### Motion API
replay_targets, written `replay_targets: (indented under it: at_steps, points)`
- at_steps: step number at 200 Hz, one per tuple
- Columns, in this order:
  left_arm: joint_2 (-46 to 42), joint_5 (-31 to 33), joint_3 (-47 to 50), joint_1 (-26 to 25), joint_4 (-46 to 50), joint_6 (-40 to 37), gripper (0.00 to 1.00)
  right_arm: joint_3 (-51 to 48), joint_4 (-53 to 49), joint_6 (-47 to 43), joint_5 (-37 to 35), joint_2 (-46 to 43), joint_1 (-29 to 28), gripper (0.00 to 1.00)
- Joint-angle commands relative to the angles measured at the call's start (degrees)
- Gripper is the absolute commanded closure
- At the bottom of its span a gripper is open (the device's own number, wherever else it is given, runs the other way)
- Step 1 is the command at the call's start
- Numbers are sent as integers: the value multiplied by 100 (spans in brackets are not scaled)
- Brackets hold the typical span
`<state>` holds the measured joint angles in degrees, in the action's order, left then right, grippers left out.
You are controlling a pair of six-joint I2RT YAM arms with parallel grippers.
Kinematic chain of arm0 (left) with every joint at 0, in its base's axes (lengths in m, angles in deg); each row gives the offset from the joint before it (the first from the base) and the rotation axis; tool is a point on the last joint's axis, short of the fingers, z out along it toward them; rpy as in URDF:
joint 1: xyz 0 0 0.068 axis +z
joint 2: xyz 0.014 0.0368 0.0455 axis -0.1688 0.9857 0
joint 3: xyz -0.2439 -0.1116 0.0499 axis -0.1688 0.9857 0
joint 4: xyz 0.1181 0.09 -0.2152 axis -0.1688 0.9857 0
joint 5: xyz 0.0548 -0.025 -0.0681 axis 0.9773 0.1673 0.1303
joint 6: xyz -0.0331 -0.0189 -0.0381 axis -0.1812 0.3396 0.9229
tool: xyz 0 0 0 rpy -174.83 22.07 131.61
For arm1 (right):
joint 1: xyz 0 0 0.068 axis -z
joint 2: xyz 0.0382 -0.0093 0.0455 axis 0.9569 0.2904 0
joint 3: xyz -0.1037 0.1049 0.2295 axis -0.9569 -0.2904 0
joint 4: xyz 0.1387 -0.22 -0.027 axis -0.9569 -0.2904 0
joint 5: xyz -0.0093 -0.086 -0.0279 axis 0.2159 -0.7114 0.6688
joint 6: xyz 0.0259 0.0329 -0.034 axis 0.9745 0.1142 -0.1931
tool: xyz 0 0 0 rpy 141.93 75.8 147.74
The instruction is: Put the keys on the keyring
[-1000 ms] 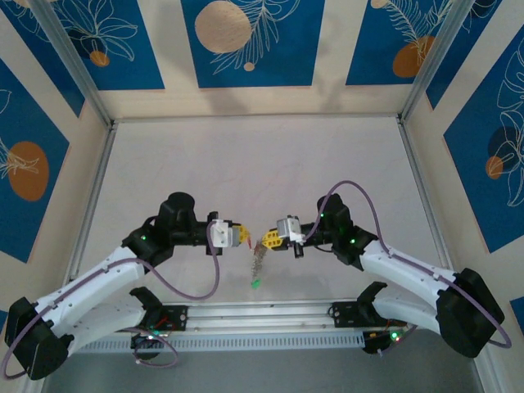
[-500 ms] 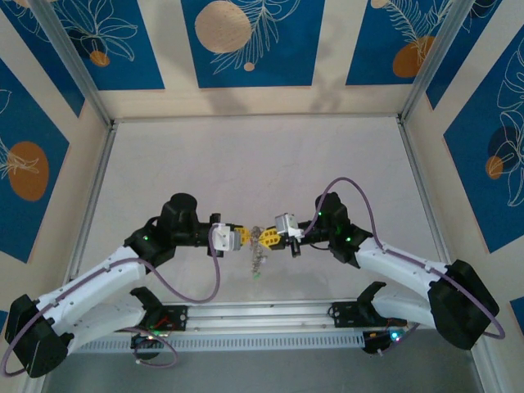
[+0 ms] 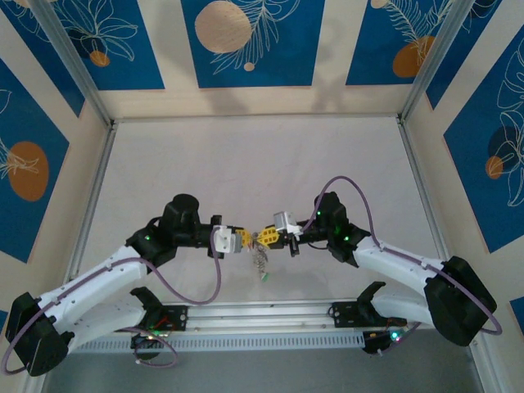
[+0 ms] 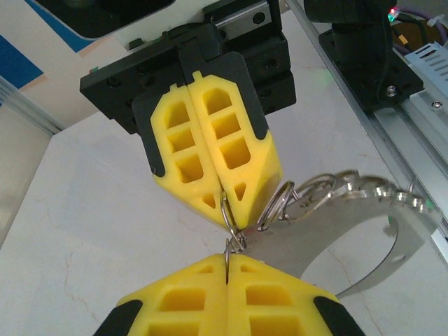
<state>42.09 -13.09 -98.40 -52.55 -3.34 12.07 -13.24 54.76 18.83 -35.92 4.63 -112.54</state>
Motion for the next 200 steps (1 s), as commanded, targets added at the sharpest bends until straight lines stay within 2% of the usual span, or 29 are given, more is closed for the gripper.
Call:
replay_targets:
  at_steps: [1,121,184,190,200]
  points:
    - [-48,-222,59,-67,19,-183,100,183,211,184,62,34,-9,100]
    - [45,155,28,-217,250,-404,100,10,1035,1195,-31,80,276,100]
    - [62,292,67,-226,-278,231,100,-157,1692,1584,-172,261,277,100]
    - [78,305,57,-222,-315,319,94,-185,1769,1587,-198,281,262,100]
    - [89,326,26,-218,-328,452,93,-230,1929,1613,-249,321,238,100]
